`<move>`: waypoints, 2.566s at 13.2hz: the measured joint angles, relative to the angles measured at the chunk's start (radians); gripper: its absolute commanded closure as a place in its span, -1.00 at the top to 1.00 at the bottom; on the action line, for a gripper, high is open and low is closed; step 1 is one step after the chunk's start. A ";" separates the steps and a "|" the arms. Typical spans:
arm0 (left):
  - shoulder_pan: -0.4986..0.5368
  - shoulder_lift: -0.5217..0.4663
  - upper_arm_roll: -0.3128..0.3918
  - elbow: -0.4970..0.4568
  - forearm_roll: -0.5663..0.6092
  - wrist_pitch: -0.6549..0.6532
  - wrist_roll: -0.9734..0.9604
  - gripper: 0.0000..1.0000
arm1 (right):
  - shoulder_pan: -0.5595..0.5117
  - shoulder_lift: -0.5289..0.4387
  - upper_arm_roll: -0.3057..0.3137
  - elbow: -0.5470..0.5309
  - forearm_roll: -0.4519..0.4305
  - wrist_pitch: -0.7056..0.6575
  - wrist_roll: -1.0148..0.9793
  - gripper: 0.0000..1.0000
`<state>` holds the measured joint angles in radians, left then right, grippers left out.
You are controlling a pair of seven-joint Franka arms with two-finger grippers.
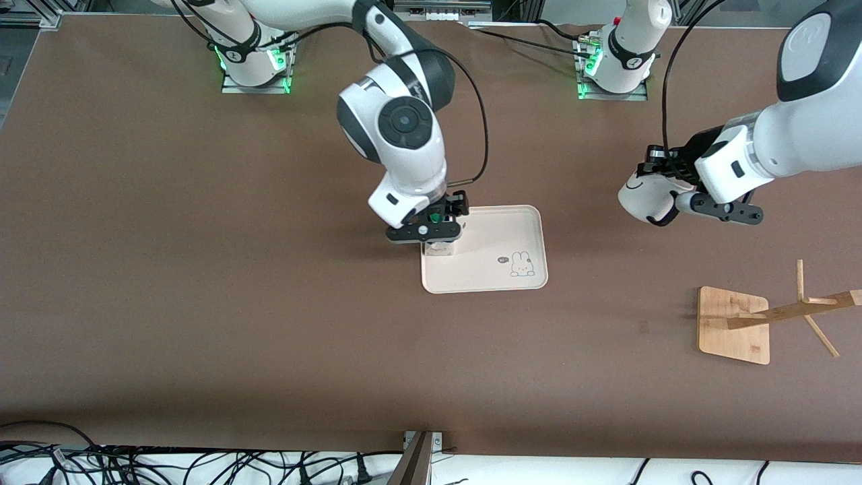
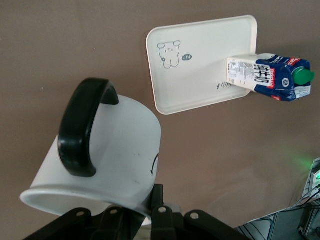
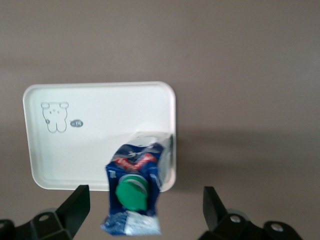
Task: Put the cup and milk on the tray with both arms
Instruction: 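Release the carton on the tray and withdraw the right gripper, then lower the white mug onto the tray beside the carton with the left gripper, then open the left gripper and lift it away from the mug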
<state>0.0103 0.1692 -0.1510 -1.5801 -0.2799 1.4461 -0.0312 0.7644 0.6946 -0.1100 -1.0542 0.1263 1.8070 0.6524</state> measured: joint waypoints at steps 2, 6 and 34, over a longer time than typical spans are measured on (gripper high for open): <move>-0.019 0.041 0.000 0.000 0.002 -0.006 -0.013 -1.00 | -0.093 -0.078 -0.006 0.004 0.003 -0.075 -0.056 1.00; -0.130 0.179 -0.003 0.032 0.002 0.000 -0.273 -1.00 | -0.356 -0.232 -0.020 -0.003 0.072 -0.287 -0.291 1.00; -0.325 0.565 0.006 0.455 0.094 -0.063 -0.624 1.00 | -0.580 -0.632 -0.047 -0.527 -0.073 -0.177 -0.632 1.00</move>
<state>-0.3144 0.7339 -0.1450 -1.1249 -0.1855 1.3835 -0.6555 0.1848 0.0621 -0.1571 -1.5816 0.0532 1.6302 0.0200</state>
